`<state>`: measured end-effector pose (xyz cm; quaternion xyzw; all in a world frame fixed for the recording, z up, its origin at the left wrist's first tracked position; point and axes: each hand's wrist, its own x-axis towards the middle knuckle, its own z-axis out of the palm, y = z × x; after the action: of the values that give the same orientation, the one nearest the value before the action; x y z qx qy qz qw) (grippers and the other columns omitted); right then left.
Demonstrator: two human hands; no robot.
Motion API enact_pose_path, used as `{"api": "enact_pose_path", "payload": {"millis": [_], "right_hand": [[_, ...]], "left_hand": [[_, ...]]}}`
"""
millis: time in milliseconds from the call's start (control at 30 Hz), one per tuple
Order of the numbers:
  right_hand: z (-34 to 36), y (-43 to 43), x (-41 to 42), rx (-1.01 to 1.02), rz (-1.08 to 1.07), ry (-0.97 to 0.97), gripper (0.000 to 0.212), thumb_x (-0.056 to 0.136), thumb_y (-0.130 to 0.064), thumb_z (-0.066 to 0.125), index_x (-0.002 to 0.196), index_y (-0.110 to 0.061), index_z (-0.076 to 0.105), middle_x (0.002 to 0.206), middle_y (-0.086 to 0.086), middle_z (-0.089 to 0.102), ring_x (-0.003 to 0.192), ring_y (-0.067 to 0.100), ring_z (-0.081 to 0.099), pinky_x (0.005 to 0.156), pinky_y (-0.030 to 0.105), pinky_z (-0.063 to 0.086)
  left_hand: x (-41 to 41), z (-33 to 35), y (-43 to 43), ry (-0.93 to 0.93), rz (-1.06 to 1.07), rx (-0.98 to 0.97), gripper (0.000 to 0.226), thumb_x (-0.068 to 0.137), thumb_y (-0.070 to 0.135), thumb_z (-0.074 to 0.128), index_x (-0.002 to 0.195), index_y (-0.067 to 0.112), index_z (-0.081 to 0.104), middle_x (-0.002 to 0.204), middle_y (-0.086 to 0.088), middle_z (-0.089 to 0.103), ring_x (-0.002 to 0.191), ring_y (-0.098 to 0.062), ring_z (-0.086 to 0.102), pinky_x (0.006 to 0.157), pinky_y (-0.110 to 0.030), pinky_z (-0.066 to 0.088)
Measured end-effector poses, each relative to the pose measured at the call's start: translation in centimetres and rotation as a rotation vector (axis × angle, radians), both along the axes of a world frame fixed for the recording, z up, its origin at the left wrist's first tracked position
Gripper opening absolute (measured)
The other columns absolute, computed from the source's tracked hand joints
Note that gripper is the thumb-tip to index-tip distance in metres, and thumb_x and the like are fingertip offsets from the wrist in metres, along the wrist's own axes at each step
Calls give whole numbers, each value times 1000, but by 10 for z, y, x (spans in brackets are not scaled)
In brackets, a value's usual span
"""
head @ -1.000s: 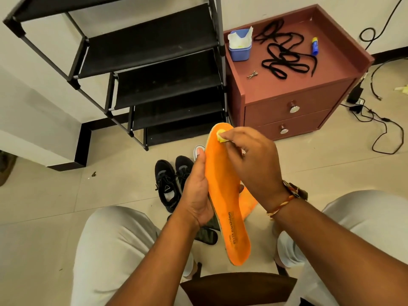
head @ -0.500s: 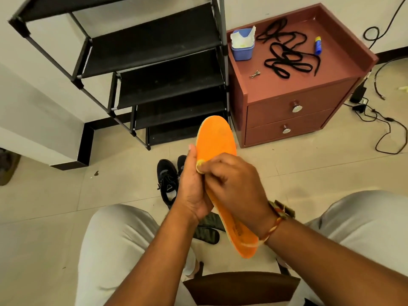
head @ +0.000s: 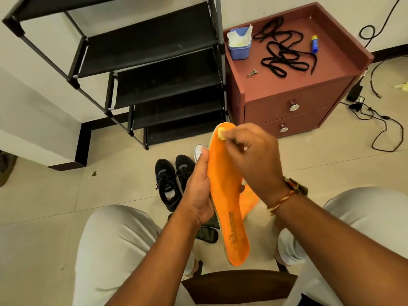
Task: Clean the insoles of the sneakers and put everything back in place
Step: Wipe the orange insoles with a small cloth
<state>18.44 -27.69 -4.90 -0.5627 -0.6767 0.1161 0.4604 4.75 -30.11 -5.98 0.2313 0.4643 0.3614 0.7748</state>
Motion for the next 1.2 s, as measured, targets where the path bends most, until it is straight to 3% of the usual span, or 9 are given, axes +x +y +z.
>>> {"api": "enact_pose_path", "payload": {"millis": [100, 167, 300, 500, 700, 767, 933, 1100, 1200], "right_hand": [[0, 11, 19, -19, -142, 90, 14, 93, -13, 67, 104, -11, 75, 101, 3, 71, 91, 10, 63, 80, 23, 56], [0, 3, 9, -22, -94, 81, 14, 92, -13, 68, 104, -12, 75, 101, 3, 71, 91, 9, 63, 81, 18, 54], [0, -10, -10, 4, 90, 15, 15, 92, -13, 69, 105, -13, 76, 105, 2, 72, 97, 12, 64, 88, 20, 51], [-6, 9, 14, -49, -120, 92, 15, 94, -15, 67, 106, -12, 75, 101, 3, 71, 90, 11, 63, 78, 28, 58], [1, -32, -32, -93, 213, 58, 15, 93, -17, 67, 104, -18, 76, 102, -3, 70, 93, 10, 64, 83, 31, 55], [-1, -26, -29, -78, 209, 21, 15, 94, -19, 66, 105, -17, 76, 103, -2, 70, 94, 11, 64, 83, 33, 55], [-8, 2, 7, -55, -37, 70, 13, 92, -15, 69, 103, -11, 76, 98, 3, 71, 88, 13, 64, 77, 34, 58], [-2, -34, -33, -115, 226, 4, 14, 92, -18, 69, 103, -22, 76, 102, -7, 70, 93, 7, 63, 84, 28, 53], [-3, -23, -27, -98, 226, -44, 14, 94, -21, 67, 105, -19, 76, 103, -4, 70, 93, 11, 63, 84, 32, 54]], "left_hand": [[-1, -2, -2, 20, -55, -2, 56, 96, 67, 32, 130, 29, 56, 125, -16, 69, 117, -38, 65, 94, -55, 53], [1, -3, -1, 33, -42, -7, 62, 94, 68, 35, 135, 26, 56, 126, -17, 68, 117, -40, 65, 95, -56, 53], [3, -1, 0, 16, 12, 0, 59, 99, 63, 33, 136, 25, 60, 129, -15, 67, 118, -34, 65, 100, -55, 51], [-3, -2, 2, 42, -6, 14, 56, 93, 68, 35, 127, 28, 55, 117, -15, 73, 108, -37, 70, 93, -55, 54], [-9, -3, 9, -14, 120, 3, 75, 96, 70, 35, 131, 10, 64, 132, -22, 63, 126, -38, 59, 114, -58, 38], [-12, -4, 10, -48, 128, 10, 76, 95, 70, 35, 134, 11, 62, 134, -21, 62, 128, -39, 57, 115, -58, 36], [-10, -3, 10, -25, 122, 21, 61, 95, 69, 34, 126, 25, 62, 124, -17, 69, 119, -42, 62, 100, -59, 49], [-13, -3, 13, -72, 151, 8, 80, 95, 73, 31, 122, 10, 71, 132, -22, 64, 127, -38, 59, 113, -54, 40], [-15, -1, 13, -118, 177, 26, 77, 93, 71, 33, 126, 11, 68, 133, -22, 63, 128, -39, 57, 111, -55, 41]]}}
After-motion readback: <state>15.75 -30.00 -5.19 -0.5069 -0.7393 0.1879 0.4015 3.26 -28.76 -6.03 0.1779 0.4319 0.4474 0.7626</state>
